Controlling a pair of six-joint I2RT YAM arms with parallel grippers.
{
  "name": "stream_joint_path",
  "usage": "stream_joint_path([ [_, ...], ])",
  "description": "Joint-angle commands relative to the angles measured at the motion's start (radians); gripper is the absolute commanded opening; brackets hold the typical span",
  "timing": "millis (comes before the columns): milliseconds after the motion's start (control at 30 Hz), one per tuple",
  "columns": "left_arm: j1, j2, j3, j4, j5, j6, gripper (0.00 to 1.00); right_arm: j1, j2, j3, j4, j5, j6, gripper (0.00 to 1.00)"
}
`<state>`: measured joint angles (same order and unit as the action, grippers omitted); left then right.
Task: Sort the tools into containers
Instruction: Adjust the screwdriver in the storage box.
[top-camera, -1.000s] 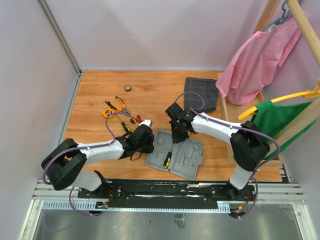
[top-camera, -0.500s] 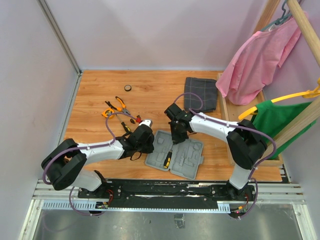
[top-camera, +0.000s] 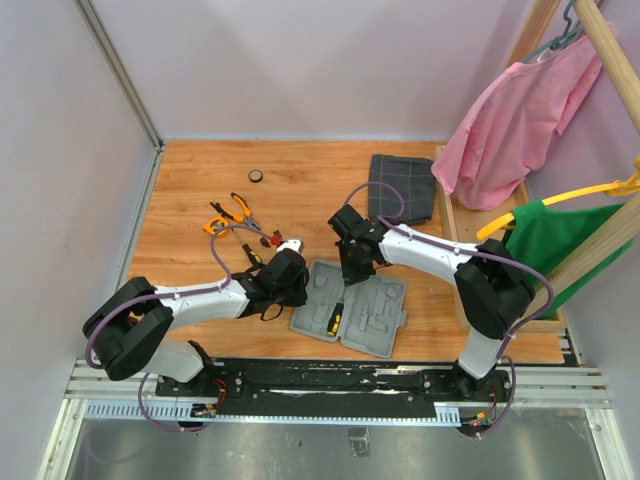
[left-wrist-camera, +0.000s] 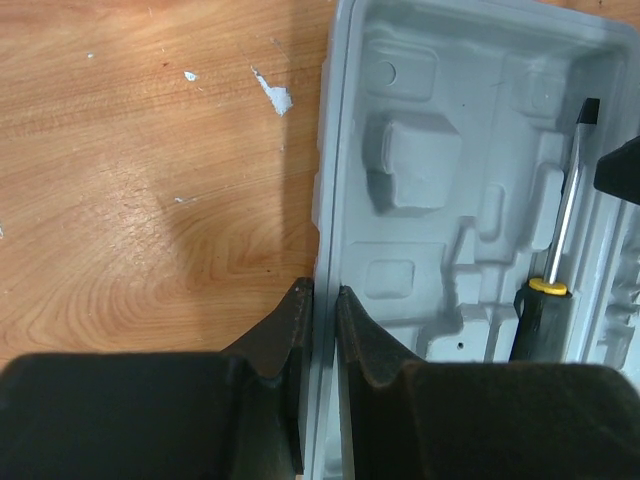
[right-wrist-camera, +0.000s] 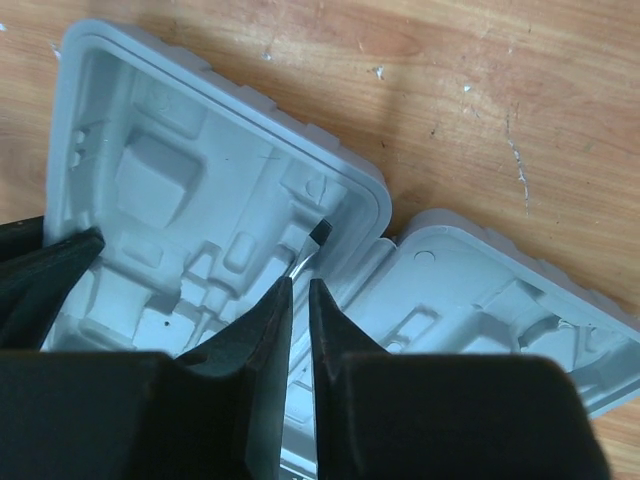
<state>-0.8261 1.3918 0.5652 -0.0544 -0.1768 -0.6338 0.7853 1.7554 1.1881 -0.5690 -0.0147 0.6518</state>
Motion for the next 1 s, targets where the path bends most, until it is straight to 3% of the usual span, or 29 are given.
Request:
stream_joint_path([
  [0,0.005,0.033,-0.032,-0.091,-0.029,-0.020,0.13,0.019,-0.048,0.011,0.024,0.026,-0.007,0.15],
  [733,0.005,0.023,-0.023,-0.102,-0.026,-0.001,0.13,0.016,0.110,0.064,0.012,0.027,0.017,0.11],
  [967,0.005,0.029,-0.016,-0.105,-0.030,0.002,0.13,0.015,0.089,0.047,0.009,0.032,0.016,0.11],
])
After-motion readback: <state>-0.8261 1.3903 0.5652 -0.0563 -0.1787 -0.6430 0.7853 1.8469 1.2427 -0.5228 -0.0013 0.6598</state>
